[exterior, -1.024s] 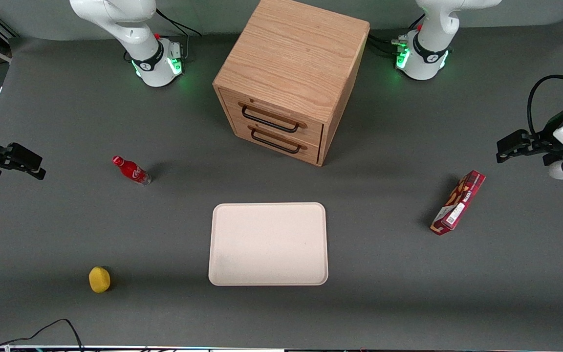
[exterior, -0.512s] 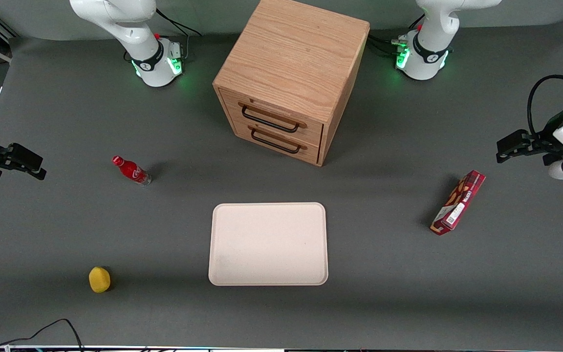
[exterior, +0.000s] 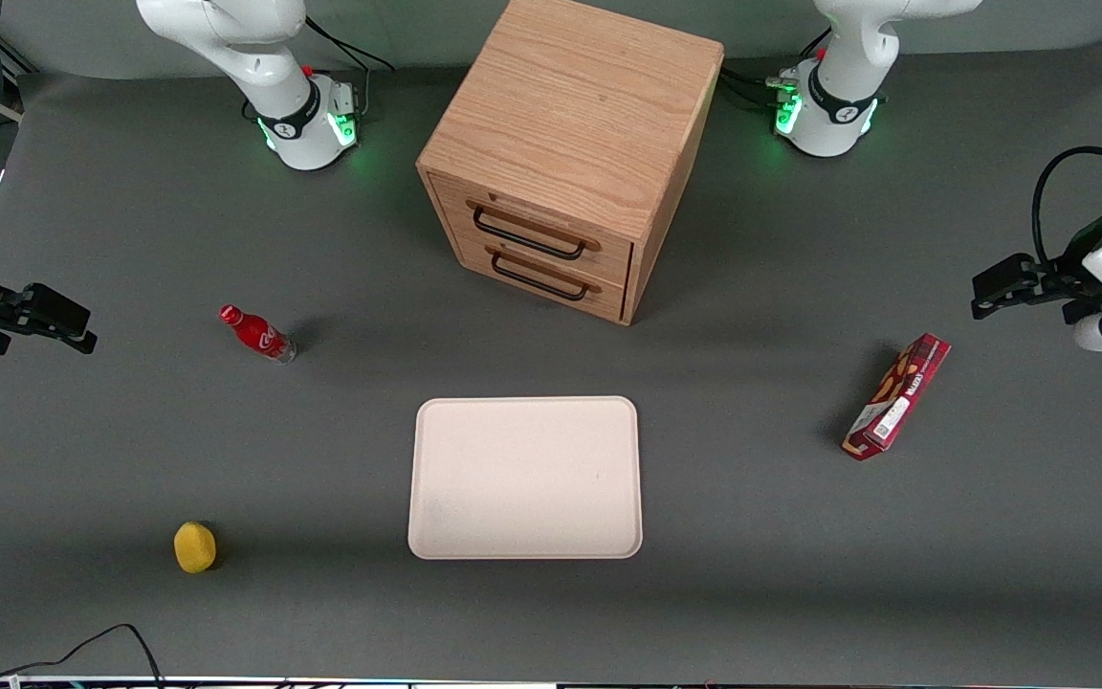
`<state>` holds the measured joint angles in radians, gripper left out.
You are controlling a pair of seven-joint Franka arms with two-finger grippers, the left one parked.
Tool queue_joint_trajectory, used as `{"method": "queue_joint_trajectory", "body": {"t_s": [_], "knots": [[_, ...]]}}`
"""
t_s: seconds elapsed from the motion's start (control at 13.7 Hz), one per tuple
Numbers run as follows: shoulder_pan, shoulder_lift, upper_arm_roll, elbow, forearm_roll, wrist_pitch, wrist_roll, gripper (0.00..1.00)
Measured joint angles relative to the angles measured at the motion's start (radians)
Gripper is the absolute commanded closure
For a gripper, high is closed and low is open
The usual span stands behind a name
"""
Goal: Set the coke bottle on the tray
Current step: 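Move the open right gripper down over the red Coca-Cola bottle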
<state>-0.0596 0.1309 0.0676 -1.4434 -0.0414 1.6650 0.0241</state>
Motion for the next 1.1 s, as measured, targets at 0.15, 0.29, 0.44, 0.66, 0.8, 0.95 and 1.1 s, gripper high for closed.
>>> {"method": "queue_joint_trajectory", "body": {"t_s": [0.15,0.29,0.44,0.66,0.8,0.95,1.1], "knots": [[0.000,0.009,0.003,-0.010,0.000,-0.001,0.000,0.00],[0.000,0.015,0.009,-0.017,0.000,-0.001,0.000,0.00],[0.001,0.015,0.020,-0.029,0.000,-0.001,0.000,0.00],[0.000,0.015,0.025,-0.036,0.001,0.000,0.000,0.00],[-0.002,0.018,0.025,-0.037,0.010,0.000,0.000,0.00],[-0.004,0.026,0.024,-0.037,0.011,0.005,0.000,0.00],[-0.009,0.038,0.022,-0.037,0.016,0.018,0.000,0.00]]}}
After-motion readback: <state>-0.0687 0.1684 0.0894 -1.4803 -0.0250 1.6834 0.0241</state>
